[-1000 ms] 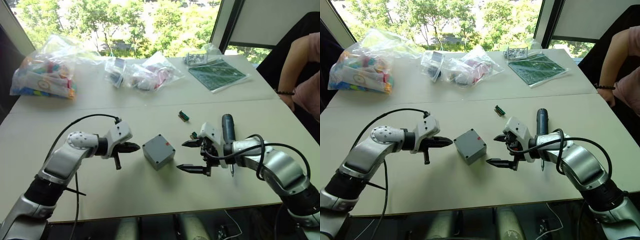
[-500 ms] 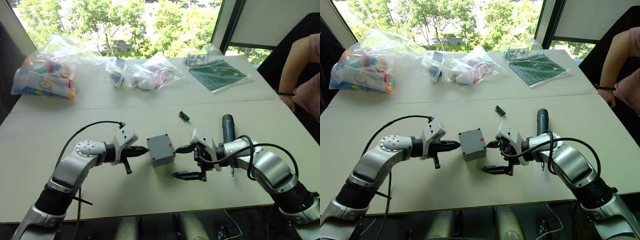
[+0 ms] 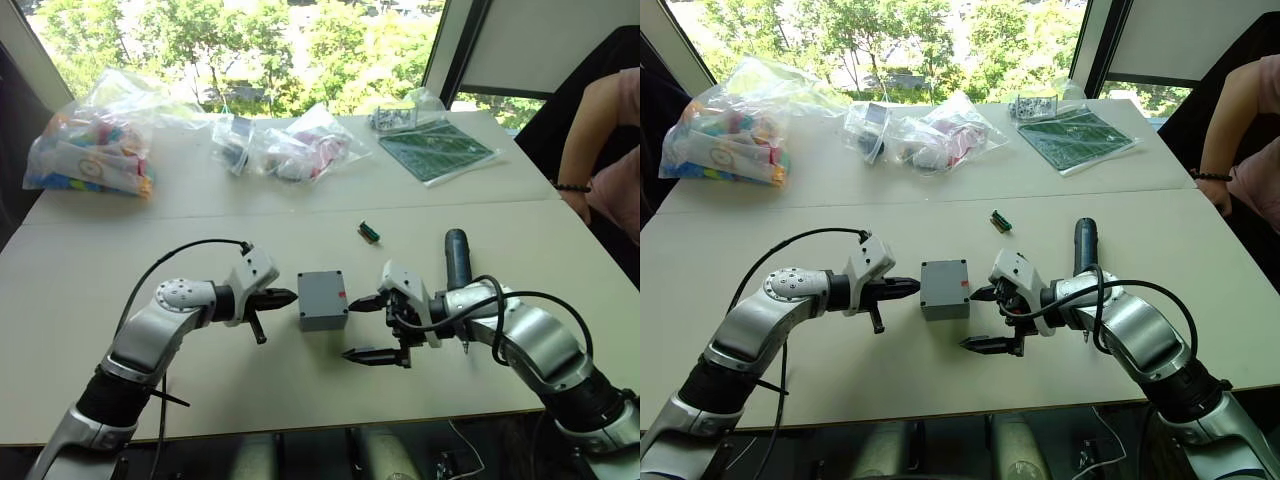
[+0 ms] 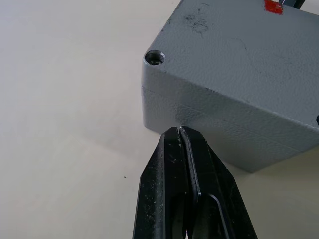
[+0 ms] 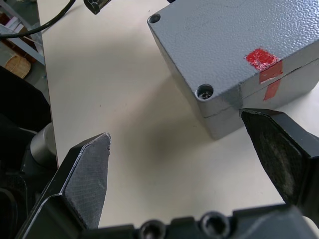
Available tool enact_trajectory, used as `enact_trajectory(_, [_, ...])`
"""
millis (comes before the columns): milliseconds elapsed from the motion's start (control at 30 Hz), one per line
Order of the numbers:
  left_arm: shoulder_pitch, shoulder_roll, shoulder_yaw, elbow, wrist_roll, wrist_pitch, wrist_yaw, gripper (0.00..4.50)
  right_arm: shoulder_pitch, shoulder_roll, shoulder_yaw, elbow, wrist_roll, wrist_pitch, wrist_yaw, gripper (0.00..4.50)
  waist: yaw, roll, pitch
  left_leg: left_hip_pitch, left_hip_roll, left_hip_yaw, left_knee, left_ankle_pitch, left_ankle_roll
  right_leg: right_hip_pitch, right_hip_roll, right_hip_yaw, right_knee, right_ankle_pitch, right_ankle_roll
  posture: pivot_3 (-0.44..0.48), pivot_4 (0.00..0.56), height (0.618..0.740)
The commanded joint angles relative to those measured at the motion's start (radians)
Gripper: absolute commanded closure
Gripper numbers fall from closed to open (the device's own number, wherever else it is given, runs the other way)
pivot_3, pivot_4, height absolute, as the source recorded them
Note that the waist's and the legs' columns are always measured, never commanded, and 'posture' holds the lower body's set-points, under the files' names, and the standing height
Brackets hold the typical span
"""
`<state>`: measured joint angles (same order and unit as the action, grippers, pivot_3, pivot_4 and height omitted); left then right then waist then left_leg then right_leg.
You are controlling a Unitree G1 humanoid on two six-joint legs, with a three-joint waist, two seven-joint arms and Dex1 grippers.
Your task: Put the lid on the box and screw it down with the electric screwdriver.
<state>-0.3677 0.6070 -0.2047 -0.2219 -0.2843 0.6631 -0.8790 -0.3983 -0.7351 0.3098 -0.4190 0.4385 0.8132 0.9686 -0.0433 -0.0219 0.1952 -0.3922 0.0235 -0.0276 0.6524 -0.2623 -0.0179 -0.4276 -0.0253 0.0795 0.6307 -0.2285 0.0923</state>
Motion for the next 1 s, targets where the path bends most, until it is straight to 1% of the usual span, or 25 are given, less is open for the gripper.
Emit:
enact_trajectory(33, [-0.023,0.003,0.005,-0.029,-0.013,0.0,-0.013,4.5,-0.008,-0.011,-0.017,-0.05,0.003,-0.011,0.005,0.03,0.0,0.0,0.0,0.0,0.0,0.0,0.0,0.0,0.0,0.0,0.0,0.0,0.0,0.0,0.0,0.0,0.15,0.74])
enact_trajectory(100, [-0.019,0.011,0.014,-0.04,-0.019,0.006,-0.018,4.5,-0.008,-0.021,-0.026,-0.054,0.001,-0.011,0.007,0.03,0.0,0.0,0.0,0.0,0.0,0.0,0.0,0.0,0.0,0.0,0.0,0.0,0.0,0.0,0.0,0.0,0.15,0.74])
enact_trajectory(167, [-0.017,0.044,0.051,-0.067,-0.049,0.033,-0.041,4.5,-0.038,-0.034,-0.121,-0.004,0.036,-0.006,0.009,0.03,0.0,0.0,0.0,0.0,0.0,0.0,0.0,0.0,0.0,0.0,0.0,0.0,0.0,0.0,0.0,0.0,0.15,0.74])
enact_trajectory(200, [-0.021,0.065,0.101,-0.087,-0.097,0.073,-0.058,4.5,-0.089,-0.019,-0.214,0.091,0.082,0.0,0.002,0.03,-0.001,0.0,0.0,0.0,0.0,0.0,0.0,0.0,0.0,0.0,0.0,0.0,0.0,0.0,0.0,0.0,0.15,0.74])
enact_trajectory(233, [-0.024,0.08,0.135,-0.1,-0.133,0.102,-0.068,4.5,-0.125,-0.006,-0.276,0.158,0.114,0.004,-0.004,0.03,-0.004,-0.001,0.001,0.0,0.0,0.0,0.0,0.0,0.0,0.0,0.0,0.0,0.0,0.0,0.0,0.0,0.15,0.74])
enact_trajectory(300, [-0.031,0.091,0.192,-0.116,-0.194,0.15,-0.069,4.5,-0.186,0.025,-0.327,0.266,0.128,-0.013,-0.024,0.03,-0.004,-0.001,0.001,0.0,0.0,0.001,0.002,0.0,0.0,0.0,0.0,0.0,0.0,0.001,0.001,0.0,0.15,0.74])
enact_trajectory(367, [-0.036,0.091,0.231,-0.119,-0.232,0.182,-0.055,4.5,-0.235,0.056,-0.304,0.35,0.082,-0.062,-0.034,0.03,-0.002,-0.001,0.001,0.001,0.0,0.001,0.002,0.0,0.0,0.0,0.0,0.0,0.0,0.001,0.001,0.0,0.15,0.74])
enact_trajectory(433, [-0.051,0.092,0.266,-0.11,-0.245,0.199,-0.029,4.5,-0.33,0.125,-0.241,0.549,-0.053,-0.186,-0.112,0.03,-0.004,-0.001,0.0,0.001,0.001,0.0,0.001,0.0,0.0,0.001,0.002,-0.001,0.0,0.001,0.001,0.0,0.15,0.74])
enact_trajectory(467, [-0.055,0.092,0.276,-0.107,-0.247,0.203,-0.019,4.5,-0.362,0.15,-0.221,0.621,-0.097,-0.231,-0.136,0.03,-0.009,-0.001,0.0,0.001,0.002,0.0,0.0,0.0,0.0,0.001,0.002,-0.001,0.0,0.001,0.001,0.0,0.15,0.74])
enact_trajectory(567, [-0.063,0.089,0.283,-0.109,-0.251,0.214,0.016,4.5,-0.455,0.22,-0.174,0.855,-0.208,-0.384,-0.182,0.03,-0.017,-0.001,0.001,0.001,0.001,0.001,0.0,0.0,0.0,0.0,0.002,0.0,0.0,0.004,-0.002,0.0,0.15,0.74])
enact_trajectory(600, [-0.063,0.089,0.284,-0.113,-0.253,0.215,0.024,4.5,-0.482,0.238,-0.157,0.924,-0.24,-0.43,-0.188,0.03,-0.017,-0.001,0.001,0.0,0.001,0.001,0.0,0.0,0.0,0.0,0.002,0.0,0.0,0.006,0.001,0.0,0.15,0.74])
enact_trajectory(667, [-0.054,0.087,0.284,-0.13,-0.261,0.223,0.039,4.5,-0.532,0.284,-0.149,1.058,-0.27,-0.491,-0.194,0.03,-0.02,0.0,0.001,-0.001,0.001,0.001,-0.001,0.0,-0.001,-0.001,0.001,0.0,0.0,0.006,0.002,0.0,0.15,0.74])
enact_trajectory(800, [-0.033,0.084,0.281,-0.155,-0.273,0.229,0.062,4.5,-0.593,0.331,-0.169,1.219,-0.298,-0.563,-0.2,0.03,-0.026,0.0,0.001,-0.001,0.001,0.001,-0.003,0.001,-0.001,-0.001,0.0,0.0,-0.001,0.006,0.002,0.0,0.15,0.74])
enact_trajectory(833, [-0.018,0.082,0.282,-0.17,-0.278,0.233,0.072,4.5,-0.608,0.343,-0.171,1.262,-0.309,-0.585,-0.21,0.48,-0.026,0.0,0.001,0.0,0.001,0.0,-0.003,0.001,-0.001,-0.001,0.0,0.0,0.0,0.006,0.002,0.0,0.15,0.74])
enact_trajectory(867, [-0.001,0.079,0.285,-0.185,-0.285,0.237,0.081,4.5,-0.622,0.356,-0.178,1.297,-0.31,-0.599,-0.215,0.55,-0.026,0.0,0.001,0.0,0.001,0.0,-0.004,0.001,-0.001,-0.001,0.0,0.0,0.0,0.006,0.002,0.0,0.15,0.74])
enact_trajectory(900, [0.009,0.078,0.287,-0.195,-0.29,0.24,0.088,4.5,-0.633,0.364,-0.184,1.323,-0.312,-0.611,-0.215,0.91,-0.027,0.0,0.001,0.0,0.001,0.0,-0.004,0.001,-0.001,-0.001,0.0,0.0,0.0,0.006,0.002,0.0,0.15,0.74])
enact_trajectory(967, [0.024,0.078,0.285,-0.206,-0.294,0.24,0.099,4.5,-0.651,0.378,-0.191,1.367,-0.322,-0.629,-0.216,1.33,-0.027,0.0,0.001,0.0,0.001,0.0,-0.004,0.001,-0.001,-0.001,0.0,0.0,0.0,0.006,0.002,0.0,0.15,0.74])
enact_trajectory(1000, [0.028,0.078,0.283,-0.209,-0.295,0.24,0.103,4.5,-0.657,0.383,-0.193,1.386,-0.328,-0.638,-0.219,1.33,-0.027,0.0,0.001,0.0,0.001,0.0,-0.004,0.001,-0.001,-0.001,0.0,0.0,0.0,0.006,0.002,0.0,0.15,0.74])
